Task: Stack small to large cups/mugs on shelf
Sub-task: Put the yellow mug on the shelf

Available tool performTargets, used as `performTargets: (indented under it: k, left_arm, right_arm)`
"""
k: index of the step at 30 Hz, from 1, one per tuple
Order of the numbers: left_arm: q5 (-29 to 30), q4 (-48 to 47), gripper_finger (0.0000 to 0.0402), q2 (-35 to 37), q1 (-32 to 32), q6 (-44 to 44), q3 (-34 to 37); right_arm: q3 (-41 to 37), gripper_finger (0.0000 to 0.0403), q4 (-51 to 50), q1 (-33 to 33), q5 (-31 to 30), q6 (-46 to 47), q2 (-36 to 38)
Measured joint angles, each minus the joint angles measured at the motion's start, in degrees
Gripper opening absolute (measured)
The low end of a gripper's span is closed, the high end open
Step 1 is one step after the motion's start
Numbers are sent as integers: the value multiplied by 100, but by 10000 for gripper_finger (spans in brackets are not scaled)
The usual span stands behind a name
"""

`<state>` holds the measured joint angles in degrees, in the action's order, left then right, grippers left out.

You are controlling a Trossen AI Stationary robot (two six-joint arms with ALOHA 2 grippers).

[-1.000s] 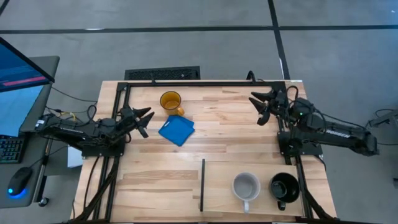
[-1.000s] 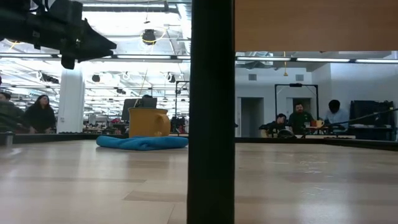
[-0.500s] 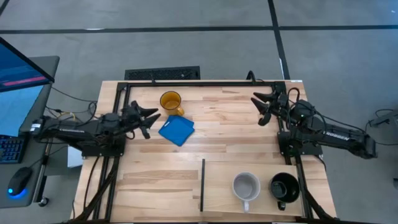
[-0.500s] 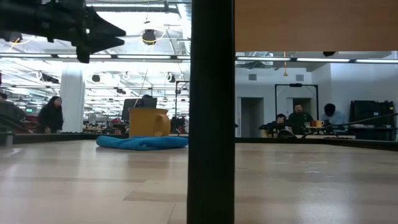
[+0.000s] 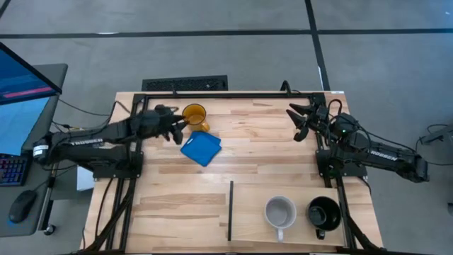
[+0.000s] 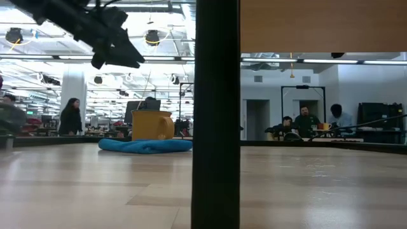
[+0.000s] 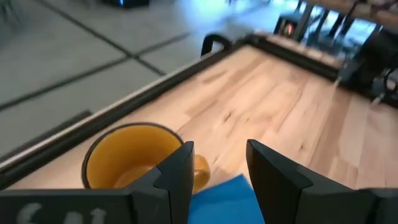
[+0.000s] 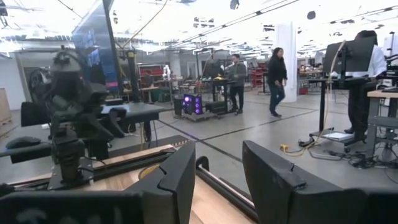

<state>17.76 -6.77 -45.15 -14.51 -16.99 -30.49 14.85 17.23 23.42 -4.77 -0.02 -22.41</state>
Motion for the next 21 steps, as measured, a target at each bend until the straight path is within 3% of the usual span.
performTargets:
  k: [5,12,21]
  left_arm:
    - [-726,-835,137,-462,-717,0,-713]
    - [-1621,-1177,137,-1247,-1570,70,-1311]
    - [-1747,-1716,137,-2310,-2311,129,-1756]
  right_arm:
    - [0,155,-2,0,0,1,0]
    - [-1,155,-2,-2,2,1,0]
    - [0,155,-4,-1,1,1,0]
